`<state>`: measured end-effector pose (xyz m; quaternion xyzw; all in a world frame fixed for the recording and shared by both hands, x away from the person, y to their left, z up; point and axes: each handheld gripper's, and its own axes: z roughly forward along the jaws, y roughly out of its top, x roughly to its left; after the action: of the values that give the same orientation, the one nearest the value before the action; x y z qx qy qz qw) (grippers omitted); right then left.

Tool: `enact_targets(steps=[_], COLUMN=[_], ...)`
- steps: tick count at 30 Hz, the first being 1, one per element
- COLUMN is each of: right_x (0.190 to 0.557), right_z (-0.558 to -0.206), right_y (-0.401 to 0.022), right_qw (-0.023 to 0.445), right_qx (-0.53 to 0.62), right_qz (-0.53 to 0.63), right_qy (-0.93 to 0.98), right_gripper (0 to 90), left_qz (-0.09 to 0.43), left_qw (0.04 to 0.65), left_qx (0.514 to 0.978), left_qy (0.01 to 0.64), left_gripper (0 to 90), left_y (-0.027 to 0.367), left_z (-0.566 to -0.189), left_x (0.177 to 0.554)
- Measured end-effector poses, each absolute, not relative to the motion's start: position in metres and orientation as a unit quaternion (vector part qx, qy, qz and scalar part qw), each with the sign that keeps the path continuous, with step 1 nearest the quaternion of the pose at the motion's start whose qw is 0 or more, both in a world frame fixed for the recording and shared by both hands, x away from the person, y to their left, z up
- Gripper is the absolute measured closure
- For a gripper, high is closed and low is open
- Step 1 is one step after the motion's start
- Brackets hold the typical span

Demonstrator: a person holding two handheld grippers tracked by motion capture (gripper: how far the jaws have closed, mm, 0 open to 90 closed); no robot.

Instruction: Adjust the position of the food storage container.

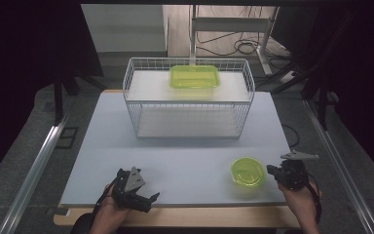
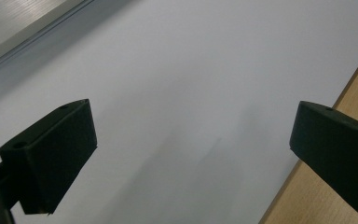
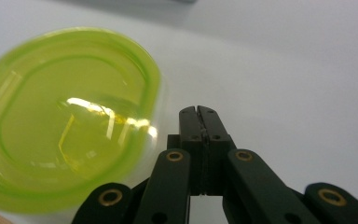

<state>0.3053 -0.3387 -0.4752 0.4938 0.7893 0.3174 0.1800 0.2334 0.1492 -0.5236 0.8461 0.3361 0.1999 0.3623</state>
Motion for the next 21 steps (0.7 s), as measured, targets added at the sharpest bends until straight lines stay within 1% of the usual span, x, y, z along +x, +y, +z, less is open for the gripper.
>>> enact_targets(steps=[5,10,17,21], right_x=[0.295,0.289,0.29,0.292], right_z=[-0.484,-0.492,-0.497,-0.498], right_y=[-0.345,-0.335,-0.321,-0.314], right_qw=[0.158,0.131,0.123,0.106], right_qx=[0.499,0.482,0.465,0.459], right_qz=[0.316,0.316,0.318,0.328], right_qy=[0.791,0.807,0.817,0.819], right_gripper=[89.4,89.3,89.3,89.3], left_qz=[0.2,0.201,0.2,0.2], left_qw=[0.361,0.359,0.359,0.357], left_qx=[0.847,0.848,0.848,0.849], left_qy=[0.334,0.334,0.334,0.333], left_gripper=[0.3,0.3,0.3,0.3], left_y=[0.148,0.148,0.147,0.147], left_z=[-0.524,-0.524,-0.524,-0.525], left_x=[0.233,0.233,0.234,0.234])
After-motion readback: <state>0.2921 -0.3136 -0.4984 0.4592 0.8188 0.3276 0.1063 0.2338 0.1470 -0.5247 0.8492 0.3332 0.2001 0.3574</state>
